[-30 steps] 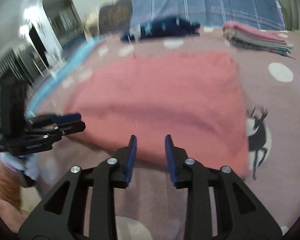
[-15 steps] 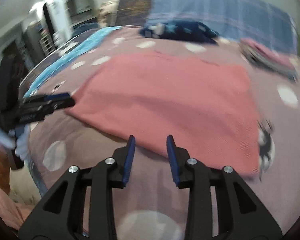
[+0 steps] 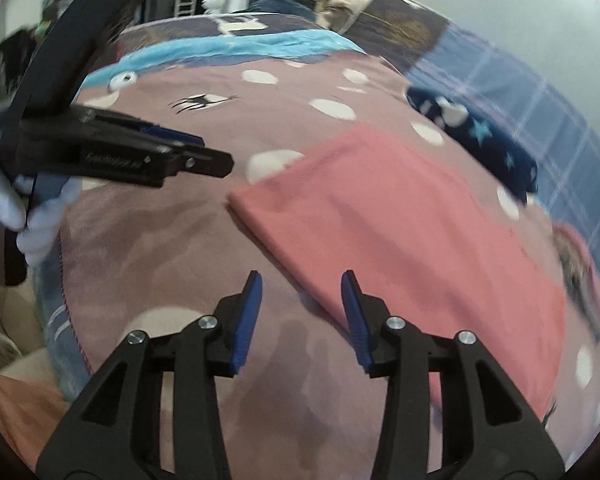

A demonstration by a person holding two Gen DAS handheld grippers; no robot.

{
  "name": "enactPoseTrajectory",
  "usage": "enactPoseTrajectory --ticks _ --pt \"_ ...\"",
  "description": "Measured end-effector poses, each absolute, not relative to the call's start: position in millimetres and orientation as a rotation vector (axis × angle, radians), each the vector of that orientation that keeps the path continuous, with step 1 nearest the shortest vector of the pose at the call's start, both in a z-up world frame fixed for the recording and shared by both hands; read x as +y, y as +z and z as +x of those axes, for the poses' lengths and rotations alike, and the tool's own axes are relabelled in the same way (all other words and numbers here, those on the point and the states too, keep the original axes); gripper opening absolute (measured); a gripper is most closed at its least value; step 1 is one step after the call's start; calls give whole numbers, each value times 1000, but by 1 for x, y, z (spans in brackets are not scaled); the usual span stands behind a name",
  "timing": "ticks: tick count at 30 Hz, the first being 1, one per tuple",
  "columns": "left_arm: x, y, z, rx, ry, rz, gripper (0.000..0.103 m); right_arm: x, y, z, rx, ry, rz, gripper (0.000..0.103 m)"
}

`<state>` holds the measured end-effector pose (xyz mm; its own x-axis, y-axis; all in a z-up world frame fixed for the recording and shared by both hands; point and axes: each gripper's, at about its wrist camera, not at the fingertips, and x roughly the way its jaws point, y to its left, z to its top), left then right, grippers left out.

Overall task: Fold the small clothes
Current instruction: 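Release the shirt with the left gripper and withdraw both grippers, then grasp the pink shirt's folded edge with both grippers and lift it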

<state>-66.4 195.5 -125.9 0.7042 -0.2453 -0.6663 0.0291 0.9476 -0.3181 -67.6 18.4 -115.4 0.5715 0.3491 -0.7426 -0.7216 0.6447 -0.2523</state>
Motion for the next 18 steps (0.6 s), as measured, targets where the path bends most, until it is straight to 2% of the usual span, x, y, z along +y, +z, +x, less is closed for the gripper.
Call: enactPoseTrajectory --ticks 7,18 --pt "221 -129 -66 761 -158 -366 51 68 -142 -64 671 613 -794 45" --pt "246 -124 -33 723 -233 -463 51 118 -160 -48 536 462 -953 43"
